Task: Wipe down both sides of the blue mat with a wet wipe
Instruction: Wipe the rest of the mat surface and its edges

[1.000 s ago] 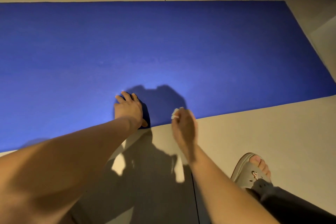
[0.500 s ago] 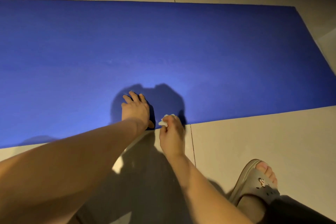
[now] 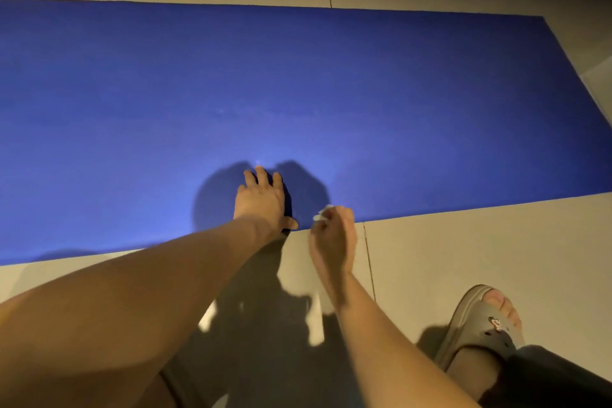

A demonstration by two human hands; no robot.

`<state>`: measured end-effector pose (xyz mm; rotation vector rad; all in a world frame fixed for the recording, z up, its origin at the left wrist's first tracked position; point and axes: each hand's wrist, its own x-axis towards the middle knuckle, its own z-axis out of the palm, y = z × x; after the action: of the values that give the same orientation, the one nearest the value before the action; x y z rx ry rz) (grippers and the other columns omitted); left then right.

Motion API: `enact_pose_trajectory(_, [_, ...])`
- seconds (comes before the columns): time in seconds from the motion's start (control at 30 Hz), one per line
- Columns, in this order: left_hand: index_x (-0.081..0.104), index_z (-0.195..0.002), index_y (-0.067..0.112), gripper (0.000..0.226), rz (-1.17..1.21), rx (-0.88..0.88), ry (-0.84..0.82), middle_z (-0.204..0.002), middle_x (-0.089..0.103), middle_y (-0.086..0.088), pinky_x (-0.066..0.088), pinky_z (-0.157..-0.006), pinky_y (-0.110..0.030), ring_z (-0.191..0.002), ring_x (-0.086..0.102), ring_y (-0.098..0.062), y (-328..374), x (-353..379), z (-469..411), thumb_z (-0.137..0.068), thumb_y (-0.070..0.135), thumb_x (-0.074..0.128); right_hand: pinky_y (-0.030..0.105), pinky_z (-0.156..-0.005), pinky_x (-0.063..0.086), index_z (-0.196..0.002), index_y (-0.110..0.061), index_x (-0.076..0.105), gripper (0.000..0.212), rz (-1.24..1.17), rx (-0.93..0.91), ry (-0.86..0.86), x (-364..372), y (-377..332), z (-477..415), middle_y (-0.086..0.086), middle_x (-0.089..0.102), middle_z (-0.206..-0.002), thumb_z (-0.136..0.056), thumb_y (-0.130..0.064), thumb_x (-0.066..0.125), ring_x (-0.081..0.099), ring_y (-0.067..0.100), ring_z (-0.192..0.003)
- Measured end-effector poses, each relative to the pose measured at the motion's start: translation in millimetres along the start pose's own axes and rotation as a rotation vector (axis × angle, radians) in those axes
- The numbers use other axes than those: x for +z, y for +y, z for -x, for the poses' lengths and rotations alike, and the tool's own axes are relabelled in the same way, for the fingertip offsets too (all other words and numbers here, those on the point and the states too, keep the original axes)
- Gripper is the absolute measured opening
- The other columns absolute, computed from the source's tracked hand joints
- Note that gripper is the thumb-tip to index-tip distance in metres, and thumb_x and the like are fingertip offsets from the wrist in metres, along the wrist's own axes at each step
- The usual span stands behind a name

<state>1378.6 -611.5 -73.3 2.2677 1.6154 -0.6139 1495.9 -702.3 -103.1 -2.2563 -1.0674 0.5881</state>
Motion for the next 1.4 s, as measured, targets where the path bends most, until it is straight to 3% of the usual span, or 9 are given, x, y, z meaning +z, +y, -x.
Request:
enact_pose_trajectory(0.1, [0.028,-0.153,0.019,0.096,-0.002,0.159,0.034,-0.154,0.027,-0.013,0.044,-0.101,-0.043,-0.142,0.028,-0.033,-37,5,17,-0.078,0.064,0.069,0.032,-0.073,0.046,-0.099,-0.009,0.063,0.014,-0.012,-0.132,-0.066,25,-21,30,0.006,0.060,-0.111,-0.086,-0.005,0.062,0.063,0.028,-0.092])
enact_pose_trajectory(0.2, [0.034,-0.147,0.023,0.095,-0.078,0.111,0.042,-0.145,0.034,-0.009,0.042,-0.100,-0.041,-0.133,0.037,-0.031,-84,6,30,-0.070,0.062,0.073,0.030,-0.077,0.049,-0.098,-0.015,0.063,0.022,-0.008,-0.212,-0.169,26,-18,28,0.001,0.060,-0.113,-0.088,0.003,0.055,0.063,0.026,-0.097])
enact_pose_trajectory(0.4, [0.023,-0.151,0.024,0.113,0.025,-0.096,-0.086,-0.140,0.030,-0.010,0.048,-0.076,-0.040,-0.127,0.036,-0.034,-129,9,37,-0.063,0.066,0.081,0.025,-0.071,0.035,-0.095,-0.017,0.050,0.017,-0.042,0.056,0.016,-23,9,-20,-0.004,0.058,-0.094,-0.088,-0.002,0.051,0.051,0.019,-0.081])
enact_pose_trajectory(0.5, [0.015,-0.156,0.021,0.114,-0.027,-0.111,-0.072,-0.149,0.022,-0.014,0.046,-0.075,-0.039,-0.134,0.030,-0.037,-124,15,35,-0.070,0.064,0.078,0.025,-0.077,0.036,-0.108,-0.013,0.052,0.020,0.015,0.094,0.029,-28,13,-28,-0.003,0.057,-0.100,-0.092,-0.002,0.052,0.052,0.019,-0.086])
enact_pose_trajectory(0.7, [0.006,-0.159,0.018,0.113,-0.118,-0.120,-0.037,-0.155,0.015,-0.021,0.046,-0.081,-0.040,-0.138,0.026,-0.043,-122,24,33,-0.079,0.064,0.071,0.025,-0.064,0.036,-0.084,-0.013,0.052,0.012,-0.079,0.068,-0.044,24,-29,20,0.001,0.061,-0.085,-0.095,-0.011,0.055,0.054,0.016,-0.073])
enact_pose_trajectory(0.9, [0.000,-0.160,0.014,0.113,-0.152,-0.090,-0.040,-0.162,0.008,-0.025,0.049,-0.082,-0.038,-0.146,0.020,-0.047,-122,23,32,-0.085,0.065,0.066,0.039,-0.074,0.054,-0.094,-0.017,0.058,0.015,0.025,-0.235,-0.233,73,-65,60,0.002,0.067,-0.107,-0.090,-0.003,0.054,0.066,0.026,-0.093])
enact_pose_trajectory(1.1, [-0.002,-0.160,0.009,0.119,-0.217,-0.039,-0.100,-0.162,0.010,-0.032,0.051,-0.095,-0.042,-0.147,0.020,-0.051,-123,15,31,-0.083,0.072,0.063,0.037,-0.070,0.043,-0.104,-0.014,0.059,0.015,0.197,0.045,0.012,3,-12,-1,0.010,0.059,-0.109,-0.091,-0.008,0.053,0.059,0.033,-0.082])
enact_pose_trajectory(1.3, [-0.003,-0.161,0.012,0.119,-0.241,0.072,-0.189,-0.163,0.009,-0.030,0.053,-0.093,-0.044,-0.147,0.024,-0.049,-136,-1,31,-0.083,0.071,0.064,0.034,-0.073,0.043,-0.119,-0.005,0.057,0.025,0.281,0.224,-0.096,5,-35,-8,0.017,0.048,-0.134,-0.094,-0.011,0.056,0.054,0.030,-0.077])
enact_pose_trajectory(1.4, [-0.008,-0.161,0.017,0.124,-0.220,0.128,-0.279,-0.165,0.001,-0.025,0.049,-0.102,-0.047,-0.148,0.020,-0.047,-149,-11,34,-0.079,0.072,0.067,0.040,-0.091,0.049,-0.145,-0.006,0.041,0.055,0.379,0.253,-0.276,6,-50,7,0.018,0.020,-0.160,-0.094,-0.020,0.054,0.056,0.036,-0.118])
